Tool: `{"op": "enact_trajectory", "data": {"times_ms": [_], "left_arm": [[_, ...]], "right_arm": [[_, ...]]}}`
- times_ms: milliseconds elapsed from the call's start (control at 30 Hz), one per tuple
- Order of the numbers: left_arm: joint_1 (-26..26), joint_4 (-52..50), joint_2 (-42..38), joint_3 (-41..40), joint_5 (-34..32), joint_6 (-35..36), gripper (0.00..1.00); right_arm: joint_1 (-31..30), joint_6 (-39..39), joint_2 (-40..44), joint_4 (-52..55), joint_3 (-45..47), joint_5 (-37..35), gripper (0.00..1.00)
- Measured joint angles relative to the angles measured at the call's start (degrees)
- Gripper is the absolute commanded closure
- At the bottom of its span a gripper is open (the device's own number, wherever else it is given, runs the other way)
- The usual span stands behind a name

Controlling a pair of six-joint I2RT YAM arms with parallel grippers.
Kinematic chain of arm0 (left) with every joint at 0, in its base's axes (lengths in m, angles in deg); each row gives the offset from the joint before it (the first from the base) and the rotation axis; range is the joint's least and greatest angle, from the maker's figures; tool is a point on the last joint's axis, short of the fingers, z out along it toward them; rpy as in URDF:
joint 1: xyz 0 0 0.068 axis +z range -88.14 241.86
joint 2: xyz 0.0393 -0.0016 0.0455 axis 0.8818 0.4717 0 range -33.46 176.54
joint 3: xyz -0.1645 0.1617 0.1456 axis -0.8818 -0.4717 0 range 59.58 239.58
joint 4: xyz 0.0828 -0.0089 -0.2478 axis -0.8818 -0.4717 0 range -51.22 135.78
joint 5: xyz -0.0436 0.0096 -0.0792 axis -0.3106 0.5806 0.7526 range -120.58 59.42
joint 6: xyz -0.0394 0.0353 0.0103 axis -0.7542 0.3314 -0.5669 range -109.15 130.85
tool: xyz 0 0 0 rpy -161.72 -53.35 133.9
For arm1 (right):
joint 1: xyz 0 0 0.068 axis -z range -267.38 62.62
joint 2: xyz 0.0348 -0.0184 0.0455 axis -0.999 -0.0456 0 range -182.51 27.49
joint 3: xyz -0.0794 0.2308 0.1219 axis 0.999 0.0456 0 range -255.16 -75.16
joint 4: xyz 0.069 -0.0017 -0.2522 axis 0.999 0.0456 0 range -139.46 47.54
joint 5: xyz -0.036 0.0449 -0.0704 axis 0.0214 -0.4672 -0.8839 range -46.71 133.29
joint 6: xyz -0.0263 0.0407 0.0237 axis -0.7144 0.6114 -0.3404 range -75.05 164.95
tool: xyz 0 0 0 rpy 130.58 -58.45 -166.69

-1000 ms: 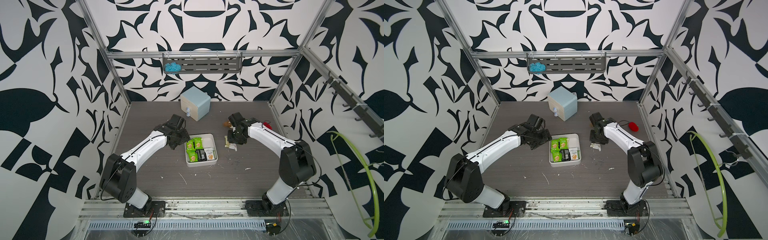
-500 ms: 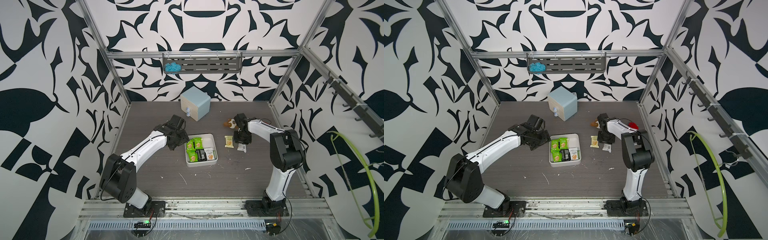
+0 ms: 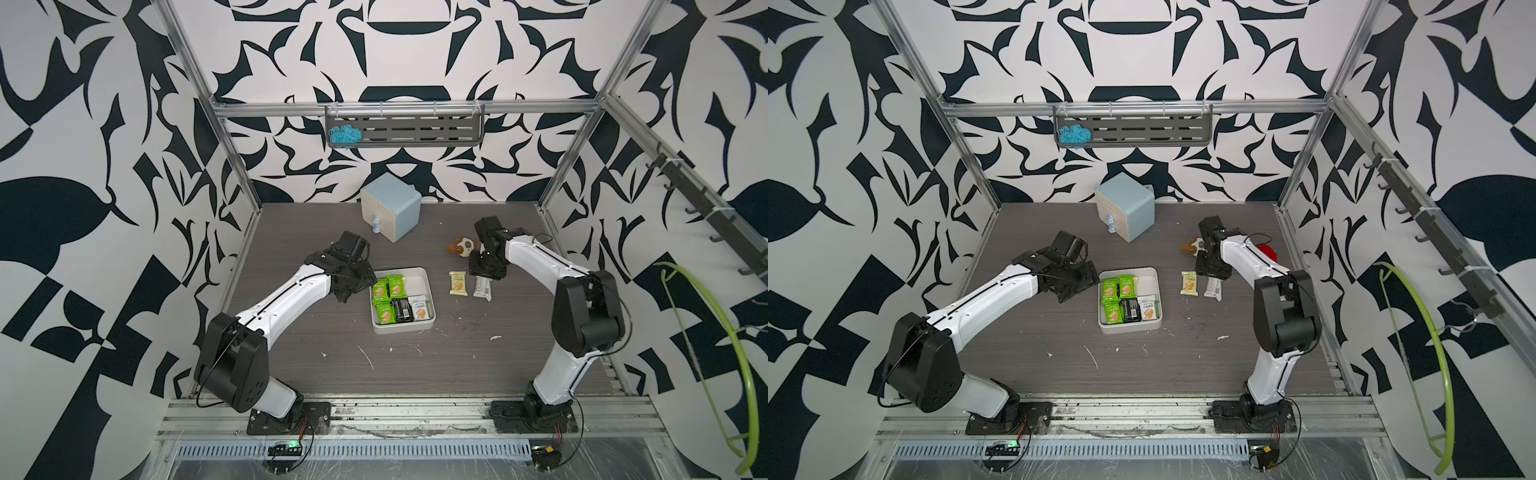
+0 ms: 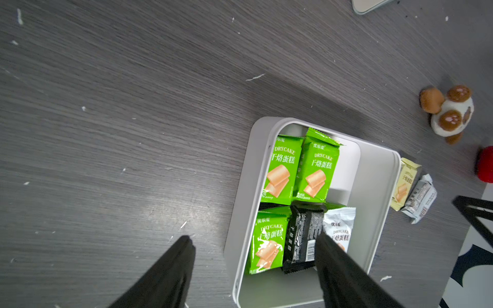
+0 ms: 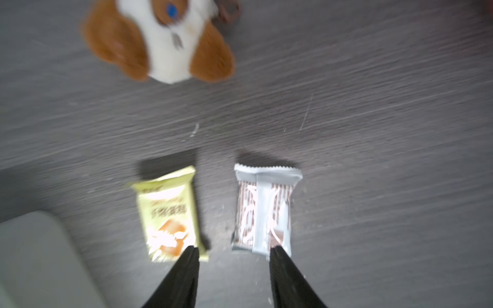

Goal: Take the cookies out of the storage box
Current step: Place the cookie at the center of the board, then pick up the cookie from the storage box.

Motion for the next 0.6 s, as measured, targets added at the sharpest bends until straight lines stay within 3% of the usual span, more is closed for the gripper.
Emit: {"op": "enact_trajectory", "data": {"times_ms": [233,467,600], "left_arm": [[0.00,1.01,0.00,-1.25,0.28,0.24,0.21],[0.00,2.05,-1.40,-3.78,0.74,0.79,0.21],[0.00,2.60,-3.78,-6.47,0.76,1.09,0.20]], "right_arm": [[-8.39,3.48,8.28,-0.02,3.50,2.54,0.52],[-22.32,7.72,7.93,-0.04,3.89,3.76,0.48],[-27.10,9.42,6.25,-0.02,3.72,4.04,0.45]]}}
